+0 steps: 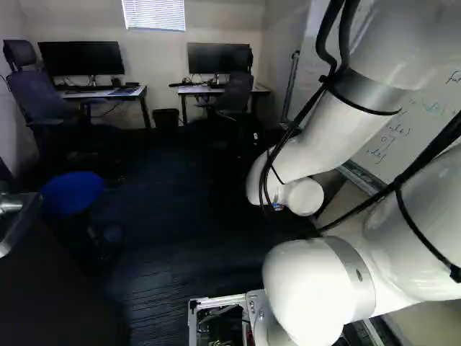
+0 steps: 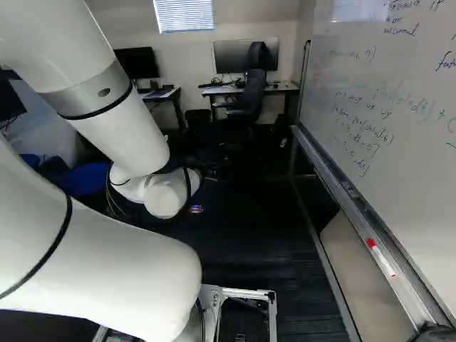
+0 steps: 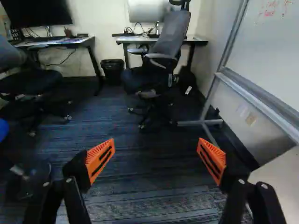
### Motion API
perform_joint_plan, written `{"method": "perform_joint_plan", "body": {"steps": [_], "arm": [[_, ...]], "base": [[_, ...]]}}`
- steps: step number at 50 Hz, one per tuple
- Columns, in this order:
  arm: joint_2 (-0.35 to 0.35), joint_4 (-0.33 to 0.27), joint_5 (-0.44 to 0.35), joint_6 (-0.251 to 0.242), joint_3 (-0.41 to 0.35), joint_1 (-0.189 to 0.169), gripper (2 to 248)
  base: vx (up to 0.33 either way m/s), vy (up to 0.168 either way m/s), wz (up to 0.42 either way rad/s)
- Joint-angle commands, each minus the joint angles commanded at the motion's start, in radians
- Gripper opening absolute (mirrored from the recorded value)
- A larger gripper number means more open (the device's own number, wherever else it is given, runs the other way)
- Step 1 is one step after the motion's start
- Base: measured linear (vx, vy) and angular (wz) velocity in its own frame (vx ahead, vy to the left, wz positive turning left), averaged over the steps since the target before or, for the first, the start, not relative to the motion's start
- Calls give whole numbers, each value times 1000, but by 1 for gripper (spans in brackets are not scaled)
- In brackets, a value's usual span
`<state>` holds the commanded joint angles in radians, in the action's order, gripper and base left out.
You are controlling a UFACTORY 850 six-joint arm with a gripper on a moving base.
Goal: Open the door and move inside
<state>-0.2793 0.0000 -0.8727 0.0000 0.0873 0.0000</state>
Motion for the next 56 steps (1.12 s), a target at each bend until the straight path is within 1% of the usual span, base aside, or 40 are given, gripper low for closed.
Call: {"method": "perform_joint_plan", "body": {"steps": [22, 56], "arm": [[0, 0, 0, 0, 0, 0, 247], [0, 0, 0, 0, 0, 0, 247]], "base": [[146, 3, -7], [-1, 0, 0]]}}
